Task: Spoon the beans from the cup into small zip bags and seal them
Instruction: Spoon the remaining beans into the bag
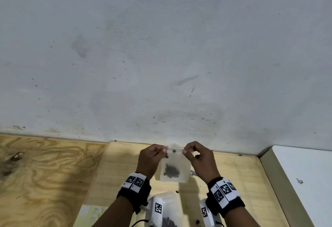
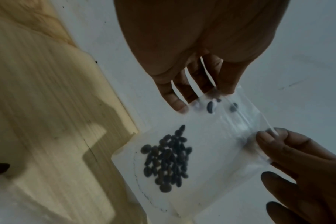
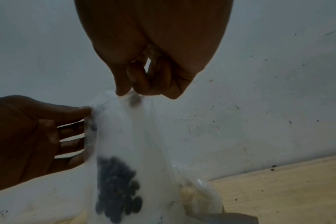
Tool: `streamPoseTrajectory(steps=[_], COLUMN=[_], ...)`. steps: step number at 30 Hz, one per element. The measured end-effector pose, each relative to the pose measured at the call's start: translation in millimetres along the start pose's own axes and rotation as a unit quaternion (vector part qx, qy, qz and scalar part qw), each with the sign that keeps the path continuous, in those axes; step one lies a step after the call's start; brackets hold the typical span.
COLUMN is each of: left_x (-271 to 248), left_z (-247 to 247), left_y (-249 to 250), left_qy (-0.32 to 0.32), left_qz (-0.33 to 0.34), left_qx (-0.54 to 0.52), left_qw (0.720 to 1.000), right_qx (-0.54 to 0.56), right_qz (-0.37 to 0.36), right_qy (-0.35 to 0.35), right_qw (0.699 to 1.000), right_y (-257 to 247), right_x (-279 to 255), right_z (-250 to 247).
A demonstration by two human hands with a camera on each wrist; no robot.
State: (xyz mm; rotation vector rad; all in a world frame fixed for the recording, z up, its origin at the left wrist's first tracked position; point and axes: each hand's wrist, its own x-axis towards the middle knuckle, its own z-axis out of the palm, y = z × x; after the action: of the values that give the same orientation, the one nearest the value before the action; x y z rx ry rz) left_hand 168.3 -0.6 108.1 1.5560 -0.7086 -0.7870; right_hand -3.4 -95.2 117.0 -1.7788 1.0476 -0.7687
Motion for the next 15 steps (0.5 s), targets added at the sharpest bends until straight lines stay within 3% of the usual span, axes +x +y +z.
streamPoseTrajectory(steps=[4,10,15], left_x=[-3,-3,-2], left_z=[2,0,2], left_y=[0,-3,-7], left_qy=[0.006,0.002,-0.048], left_qz=[0.026,0.0,-0.044], left_qx=[0.024,0.003,-0.004], left_qw=[0.999,1.0,0.998], right_qx=[-0.029,-0.005,0.06], right_qz=[0.0,0.0,0.011], right_qy=[-0.017,-0.004,0.017], right_qw=[0.999,1.0,0.998], right_y=[5,3,-4], right_x=[0,-1,-2], right_z=[3,4,11])
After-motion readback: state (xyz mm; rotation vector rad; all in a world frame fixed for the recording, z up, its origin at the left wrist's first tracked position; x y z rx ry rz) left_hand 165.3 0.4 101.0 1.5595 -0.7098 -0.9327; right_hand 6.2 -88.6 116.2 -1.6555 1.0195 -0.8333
